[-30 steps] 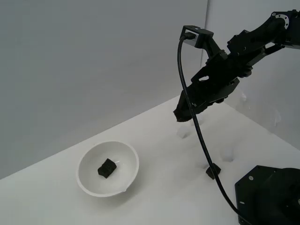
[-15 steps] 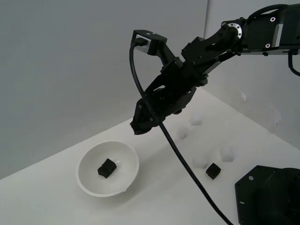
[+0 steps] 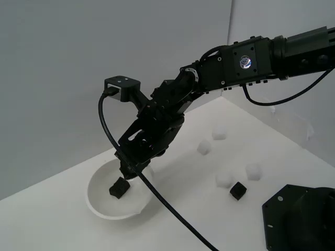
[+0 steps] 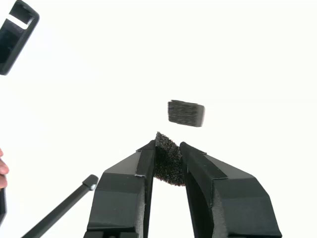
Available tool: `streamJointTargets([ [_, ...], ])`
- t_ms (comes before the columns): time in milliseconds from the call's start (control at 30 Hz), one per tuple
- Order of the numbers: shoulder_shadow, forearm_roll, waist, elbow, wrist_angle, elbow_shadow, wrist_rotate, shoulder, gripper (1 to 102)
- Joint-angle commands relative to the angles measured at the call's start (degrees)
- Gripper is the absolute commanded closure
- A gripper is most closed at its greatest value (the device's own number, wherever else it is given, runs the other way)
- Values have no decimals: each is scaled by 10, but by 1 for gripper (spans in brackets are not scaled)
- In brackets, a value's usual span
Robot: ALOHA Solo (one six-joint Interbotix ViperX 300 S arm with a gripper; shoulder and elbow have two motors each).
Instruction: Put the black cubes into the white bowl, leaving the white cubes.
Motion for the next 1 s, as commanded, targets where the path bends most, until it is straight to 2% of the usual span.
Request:
streamJointTargets([
  [0, 10, -22, -1, -17, -1, -21, 6, 5, 69],
  [67, 7, -24, -1, -18, -1, -22, 6, 3, 50],
  [267, 7, -27, -1, -20, -1, -23, 6, 3, 24],
  [367, 6, -31, -2, -20, -1, -24, 6, 3, 3],
  [567, 19, -31, 1, -18, 5, -22, 6, 16, 3],
  [767, 54, -25, 53, -5, 55, -9, 7, 49, 3],
  [967, 115, -3, 127, 23, 92, 18, 9, 113, 4],
])
